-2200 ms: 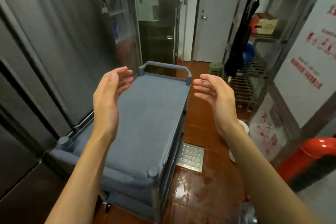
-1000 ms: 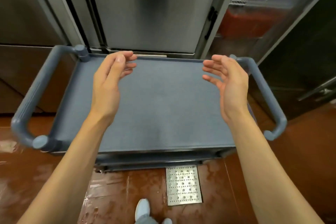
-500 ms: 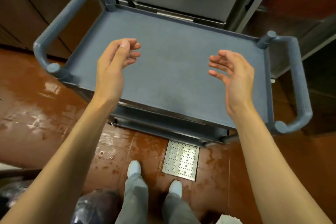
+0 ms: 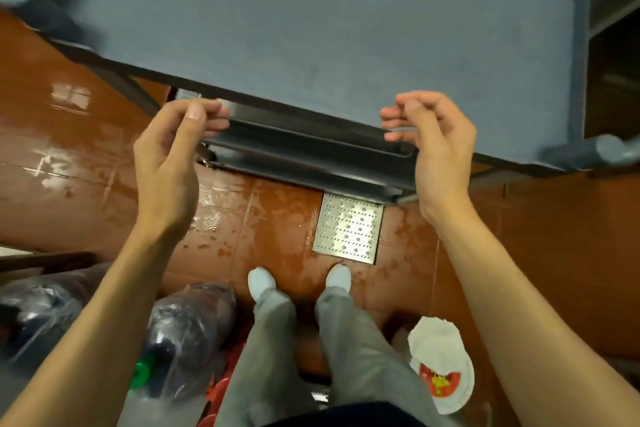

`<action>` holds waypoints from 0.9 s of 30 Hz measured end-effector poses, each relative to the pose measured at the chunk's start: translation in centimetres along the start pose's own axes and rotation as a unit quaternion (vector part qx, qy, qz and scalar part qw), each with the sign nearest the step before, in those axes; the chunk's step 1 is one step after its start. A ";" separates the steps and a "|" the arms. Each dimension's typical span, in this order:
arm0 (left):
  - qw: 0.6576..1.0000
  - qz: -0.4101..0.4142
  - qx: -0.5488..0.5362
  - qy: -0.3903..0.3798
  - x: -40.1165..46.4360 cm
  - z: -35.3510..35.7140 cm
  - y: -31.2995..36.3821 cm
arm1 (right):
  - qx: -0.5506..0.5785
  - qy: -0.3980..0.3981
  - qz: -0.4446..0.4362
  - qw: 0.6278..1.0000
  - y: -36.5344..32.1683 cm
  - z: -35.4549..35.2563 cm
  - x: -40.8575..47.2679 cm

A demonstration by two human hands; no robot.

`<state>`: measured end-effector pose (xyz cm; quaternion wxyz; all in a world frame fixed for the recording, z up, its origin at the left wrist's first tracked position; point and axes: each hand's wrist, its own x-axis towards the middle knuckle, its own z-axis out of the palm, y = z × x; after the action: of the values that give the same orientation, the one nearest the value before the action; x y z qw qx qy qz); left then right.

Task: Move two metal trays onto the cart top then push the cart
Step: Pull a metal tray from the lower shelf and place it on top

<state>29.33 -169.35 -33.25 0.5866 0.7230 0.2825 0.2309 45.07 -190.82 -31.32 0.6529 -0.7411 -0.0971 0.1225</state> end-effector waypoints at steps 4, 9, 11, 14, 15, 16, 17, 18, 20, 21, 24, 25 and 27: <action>0.999 -0.021 0.019 -0.034 0.4 -0.2 -6.0 | -0.095 -0.049 0.016 0.994 6.4 2.3 -1.5; 0.980 -0.092 0.142 -0.101 3.3 1.2 -14.0 | -0.247 -0.121 0.100 0.956 15.2 4.7 0.8; 0.963 -0.120 0.200 -0.132 4.9 2.1 -16.9 | -0.320 -0.161 0.121 0.926 18.3 5.2 2.6; 0.942 -0.119 0.266 -0.166 7.8 3.6 -20.4 | -0.378 -0.175 0.145 0.897 21.9 5.6 5.5; 0.934 -0.109 0.292 -0.172 8.8 4.1 -21.6 | -0.393 -0.178 0.144 0.890 23.1 5.8 6.4; 0.925 -0.099 0.320 -0.179 9.7 4.6 -22.8 | -0.413 -0.184 0.137 0.881 24.3 6.1 7.3; 0.914 -0.090 0.350 -0.187 10.6 5.0 -23.8 | -0.440 -0.191 0.124 0.869 25.4 6.4 8.2; 0.900 -0.080 0.381 -0.196 11.5 5.6 -25.1 | -0.469 -0.197 0.107 0.854 26.7 6.7 9.1; 0.868 -0.053 0.442 -0.220 12.9 6.8 -27.3 | -0.523 -0.198 0.077 0.825 28.8 7.5 10.6; 0.857 -0.039 0.460 -0.229 13.6 7.5 -28.4 | -0.543 -0.194 0.071 0.814 29.7 7.8 11.3; 0.830 0.009 0.497 -0.251 14.9 9.8 -31.2 | -0.583 -0.183 0.071 0.788 32.2 8.1 12.7; 0.816 0.039 0.521 -0.246 15.2 10.4 -32.0 | -0.598 -0.177 0.063 0.779 32.8 8.0 13.0; 0.795 0.104 0.558 -0.216 15.8 11.1 -33.1 | -0.630 -0.162 0.032 0.759 33.8 7.6 13.7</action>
<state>43.75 -161.51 -67.85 0.0998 0.9811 0.1510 -0.0690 55.22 -183.82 -66.45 0.0086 -0.9570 -0.2326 0.1728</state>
